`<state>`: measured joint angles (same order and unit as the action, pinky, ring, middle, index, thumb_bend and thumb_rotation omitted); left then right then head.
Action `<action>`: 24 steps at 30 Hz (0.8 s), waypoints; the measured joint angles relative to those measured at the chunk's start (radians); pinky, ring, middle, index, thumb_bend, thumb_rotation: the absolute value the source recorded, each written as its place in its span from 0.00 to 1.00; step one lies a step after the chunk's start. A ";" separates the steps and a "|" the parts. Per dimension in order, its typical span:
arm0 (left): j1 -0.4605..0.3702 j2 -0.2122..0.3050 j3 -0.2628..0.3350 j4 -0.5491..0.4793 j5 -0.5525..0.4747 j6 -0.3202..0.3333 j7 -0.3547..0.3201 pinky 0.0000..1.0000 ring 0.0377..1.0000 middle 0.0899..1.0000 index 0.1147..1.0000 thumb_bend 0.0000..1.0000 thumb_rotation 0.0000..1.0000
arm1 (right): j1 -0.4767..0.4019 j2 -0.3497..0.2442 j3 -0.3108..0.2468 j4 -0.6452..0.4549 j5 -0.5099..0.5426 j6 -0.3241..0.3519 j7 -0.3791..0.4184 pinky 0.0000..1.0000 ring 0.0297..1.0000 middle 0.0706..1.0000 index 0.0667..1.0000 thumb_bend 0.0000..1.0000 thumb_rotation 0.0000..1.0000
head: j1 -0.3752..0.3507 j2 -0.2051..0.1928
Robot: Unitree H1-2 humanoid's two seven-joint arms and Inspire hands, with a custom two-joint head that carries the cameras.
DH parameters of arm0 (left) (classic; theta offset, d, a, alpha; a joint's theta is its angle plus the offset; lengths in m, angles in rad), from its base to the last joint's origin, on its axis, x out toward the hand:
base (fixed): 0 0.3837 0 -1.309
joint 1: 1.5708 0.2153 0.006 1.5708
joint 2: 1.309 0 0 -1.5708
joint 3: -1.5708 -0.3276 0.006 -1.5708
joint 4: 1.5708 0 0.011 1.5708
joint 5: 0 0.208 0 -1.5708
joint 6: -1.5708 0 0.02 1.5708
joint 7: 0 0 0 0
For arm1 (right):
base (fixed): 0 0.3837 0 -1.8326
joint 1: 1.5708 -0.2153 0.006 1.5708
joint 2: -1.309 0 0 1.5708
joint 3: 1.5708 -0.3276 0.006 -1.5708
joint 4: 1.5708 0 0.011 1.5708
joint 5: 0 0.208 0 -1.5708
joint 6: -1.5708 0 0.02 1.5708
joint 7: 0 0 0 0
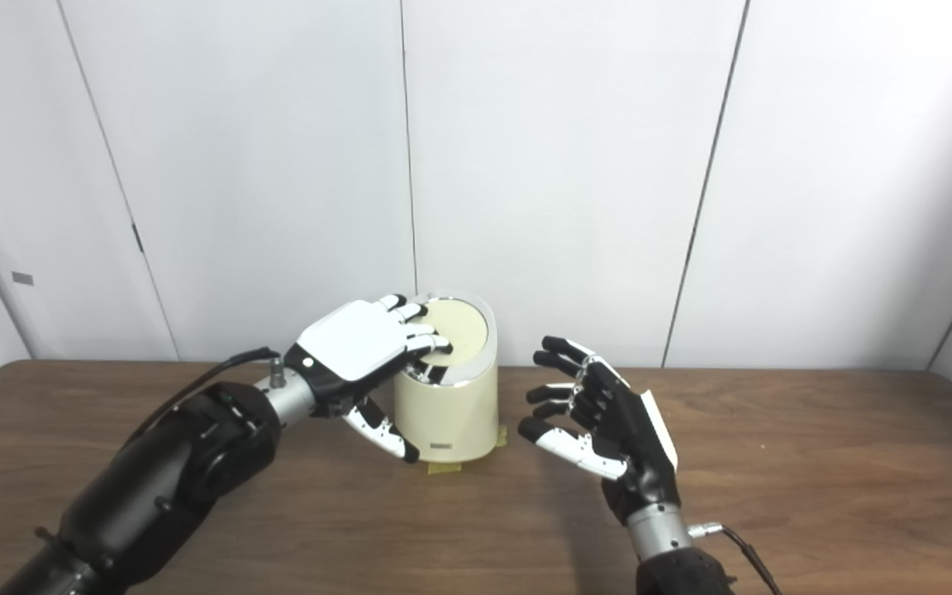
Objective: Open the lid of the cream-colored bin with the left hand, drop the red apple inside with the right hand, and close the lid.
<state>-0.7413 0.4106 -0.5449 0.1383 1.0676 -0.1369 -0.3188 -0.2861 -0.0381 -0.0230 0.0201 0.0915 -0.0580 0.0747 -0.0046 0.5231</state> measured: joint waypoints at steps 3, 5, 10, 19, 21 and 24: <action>-0.011 -0.008 -0.031 -0.001 0.068 0.022 0.002 1.00 1.00 0.85 0.82 0.99 0.40 | 0.001 0.000 0.000 -0.015 0.000 0.015 -0.001 0.51 0.57 0.73 0.73 0.88 0.31 | 0.002 0.003; -0.015 -0.016 -0.045 -0.002 0.097 0.040 0.001 1.00 1.00 0.83 0.81 0.99 0.40 | 0.000 0.000 0.000 -0.019 0.000 0.017 -0.002 0.51 0.57 0.73 0.73 0.88 0.31 | 0.002 0.005; -0.015 -0.020 -0.049 -0.011 0.111 0.050 -0.005 1.00 0.99 0.82 0.80 0.98 0.41 | 0.001 0.000 -0.002 -0.018 0.004 0.018 -0.001 0.51 0.57 0.73 0.73 0.88 0.31 | 0.003 0.005; 0.077 -0.020 0.110 -0.091 -0.132 0.015 0.000 1.00 0.92 0.81 0.79 0.88 0.35 | 0.003 -0.001 -0.003 -0.018 0.002 0.019 -0.002 0.51 0.57 0.73 0.73 0.89 0.33 | 0.003 0.003; 0.135 -0.035 0.183 -0.105 -0.250 -0.007 0.017 0.98 0.93 0.82 0.82 0.85 0.37 | 0.003 -0.002 -0.003 -0.018 -0.001 0.019 -0.003 0.52 0.58 0.73 0.73 0.88 0.33 | 0.003 0.003; 0.191 -0.075 0.291 -0.104 -0.396 -0.043 0.085 0.81 0.91 0.86 0.86 0.82 0.36 | 0.004 -0.005 -0.004 -0.018 -0.003 0.019 -0.005 0.53 0.58 0.74 0.74 0.86 0.32 | 0.003 0.003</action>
<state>-0.5506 0.3355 -0.2538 0.0348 0.6718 -0.1800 -0.2338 -0.2824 -0.0435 -0.0265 0.0021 0.0888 -0.0389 0.0699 -0.0015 0.5262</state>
